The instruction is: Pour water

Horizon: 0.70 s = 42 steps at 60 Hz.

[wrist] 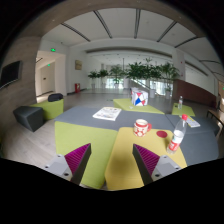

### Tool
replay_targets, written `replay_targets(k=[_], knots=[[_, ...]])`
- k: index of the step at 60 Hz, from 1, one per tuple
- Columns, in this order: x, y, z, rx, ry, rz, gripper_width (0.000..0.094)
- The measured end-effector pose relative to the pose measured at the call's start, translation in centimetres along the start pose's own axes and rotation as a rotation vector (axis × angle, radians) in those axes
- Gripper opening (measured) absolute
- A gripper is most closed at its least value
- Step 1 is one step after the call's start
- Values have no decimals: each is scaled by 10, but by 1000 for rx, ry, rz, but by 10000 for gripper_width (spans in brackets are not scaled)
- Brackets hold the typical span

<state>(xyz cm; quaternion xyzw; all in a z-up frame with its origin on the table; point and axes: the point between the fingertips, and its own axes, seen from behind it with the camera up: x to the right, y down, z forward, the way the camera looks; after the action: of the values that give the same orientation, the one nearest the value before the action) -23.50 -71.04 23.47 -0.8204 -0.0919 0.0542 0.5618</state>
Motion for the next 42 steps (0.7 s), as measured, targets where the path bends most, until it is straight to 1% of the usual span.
replay_targets(k=[6,9,14,20,31,42], knots=[[20,16,0,-28,49,14,854],[56,43,14,-44,83,16,851],[108,68,29,-65,133,20,852],[180,91,50,-76,219,24,852],[284,93,93,-35,336,38,852],[347,74,148,29,379,74,849]])
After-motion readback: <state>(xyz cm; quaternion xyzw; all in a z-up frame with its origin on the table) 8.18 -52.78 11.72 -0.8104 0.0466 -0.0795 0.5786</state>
